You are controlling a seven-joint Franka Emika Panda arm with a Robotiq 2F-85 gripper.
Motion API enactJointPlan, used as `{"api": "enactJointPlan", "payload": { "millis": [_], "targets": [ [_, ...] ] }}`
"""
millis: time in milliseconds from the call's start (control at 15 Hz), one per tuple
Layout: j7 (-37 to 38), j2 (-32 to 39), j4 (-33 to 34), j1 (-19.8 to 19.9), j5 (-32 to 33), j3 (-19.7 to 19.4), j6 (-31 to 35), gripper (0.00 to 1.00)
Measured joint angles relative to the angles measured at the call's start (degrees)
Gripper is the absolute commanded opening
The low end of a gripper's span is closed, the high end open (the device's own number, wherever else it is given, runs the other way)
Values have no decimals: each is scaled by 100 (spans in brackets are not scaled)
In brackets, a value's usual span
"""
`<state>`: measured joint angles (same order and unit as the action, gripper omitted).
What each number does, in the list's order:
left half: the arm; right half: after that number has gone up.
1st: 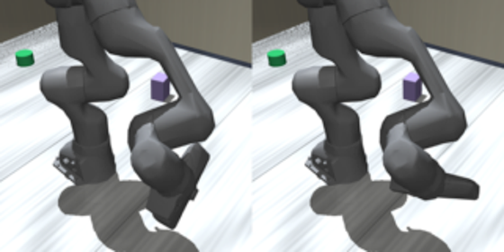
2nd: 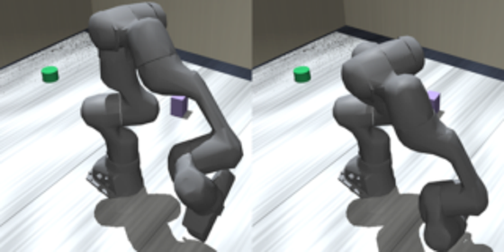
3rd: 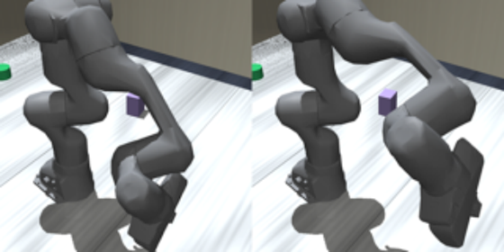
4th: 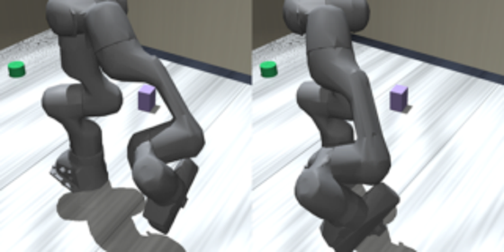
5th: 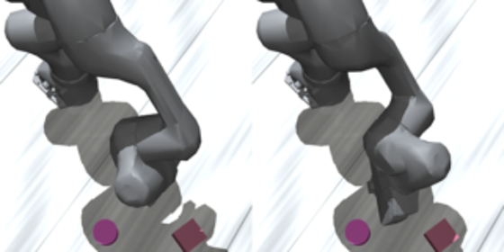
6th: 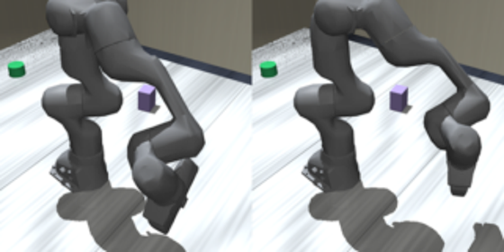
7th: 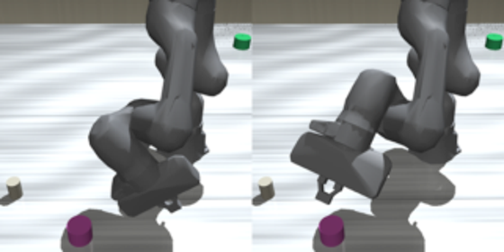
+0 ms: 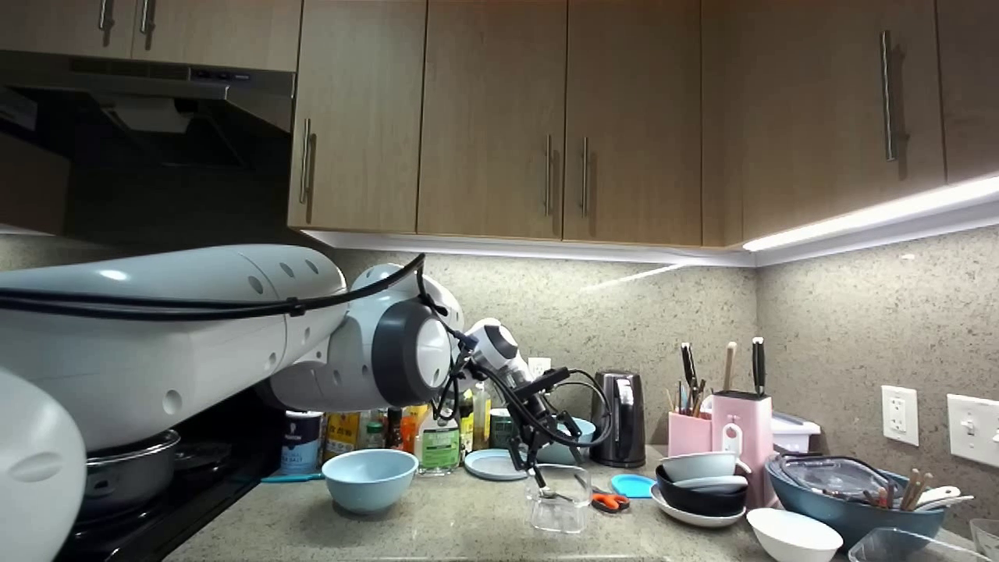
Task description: Use the spoon to stir in the transparent bowl
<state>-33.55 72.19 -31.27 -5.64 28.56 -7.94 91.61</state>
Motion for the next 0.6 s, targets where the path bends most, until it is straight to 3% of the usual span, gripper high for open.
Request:
{"api": "enactJointPlan", "payload": {
  "millis": [267,400,467,533,600],
  "targets": [
    [0,33,40,42,0,-30,-37,65],
    [0,85,44,55,0,-41,-76,48],
    [0,113,47,57,0,-43,-103,60],
    [0,139,49,57,0,-43,-135,83],
    [0,158,52,54,0,-45,-160,84]
  ]
}}
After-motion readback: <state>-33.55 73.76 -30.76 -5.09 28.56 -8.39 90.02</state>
